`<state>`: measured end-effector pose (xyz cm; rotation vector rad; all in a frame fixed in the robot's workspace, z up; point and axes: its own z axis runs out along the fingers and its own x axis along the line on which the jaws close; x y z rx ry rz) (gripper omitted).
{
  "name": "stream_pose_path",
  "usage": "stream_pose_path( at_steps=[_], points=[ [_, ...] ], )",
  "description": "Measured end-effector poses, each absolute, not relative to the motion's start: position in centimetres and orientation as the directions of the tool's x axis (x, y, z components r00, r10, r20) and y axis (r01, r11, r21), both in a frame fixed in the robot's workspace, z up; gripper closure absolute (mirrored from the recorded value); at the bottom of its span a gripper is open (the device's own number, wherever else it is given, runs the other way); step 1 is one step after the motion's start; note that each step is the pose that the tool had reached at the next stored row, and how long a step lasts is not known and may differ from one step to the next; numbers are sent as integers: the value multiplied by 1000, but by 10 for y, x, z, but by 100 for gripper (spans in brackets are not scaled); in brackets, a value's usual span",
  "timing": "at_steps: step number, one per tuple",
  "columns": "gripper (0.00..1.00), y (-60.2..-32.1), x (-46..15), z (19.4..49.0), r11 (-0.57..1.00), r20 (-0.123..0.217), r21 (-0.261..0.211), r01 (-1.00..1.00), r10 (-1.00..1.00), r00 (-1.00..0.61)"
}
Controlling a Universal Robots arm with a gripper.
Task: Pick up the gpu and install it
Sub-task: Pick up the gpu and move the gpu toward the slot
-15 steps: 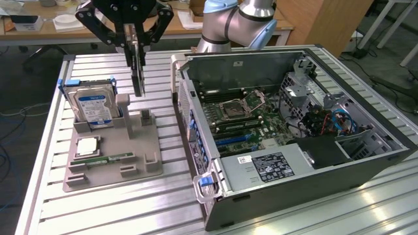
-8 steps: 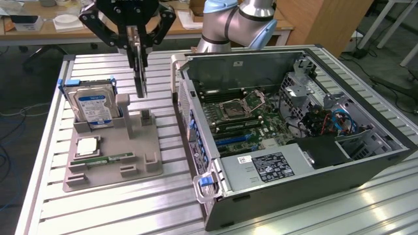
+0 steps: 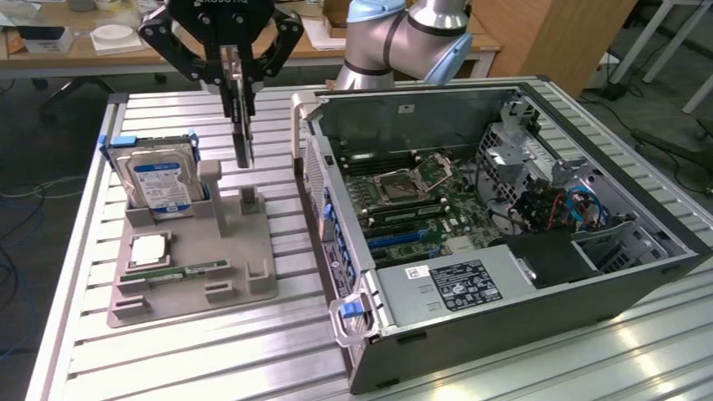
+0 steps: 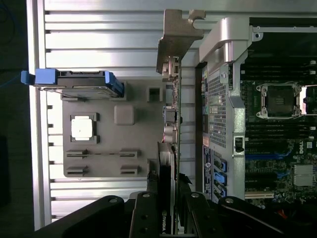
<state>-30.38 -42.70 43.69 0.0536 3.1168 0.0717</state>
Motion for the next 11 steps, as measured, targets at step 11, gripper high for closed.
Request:
stream_pose_path(
  at_steps=[11],
  points=[
    [74, -427, -300, 437, 998, -23, 46, 34, 35, -999]
  ],
)
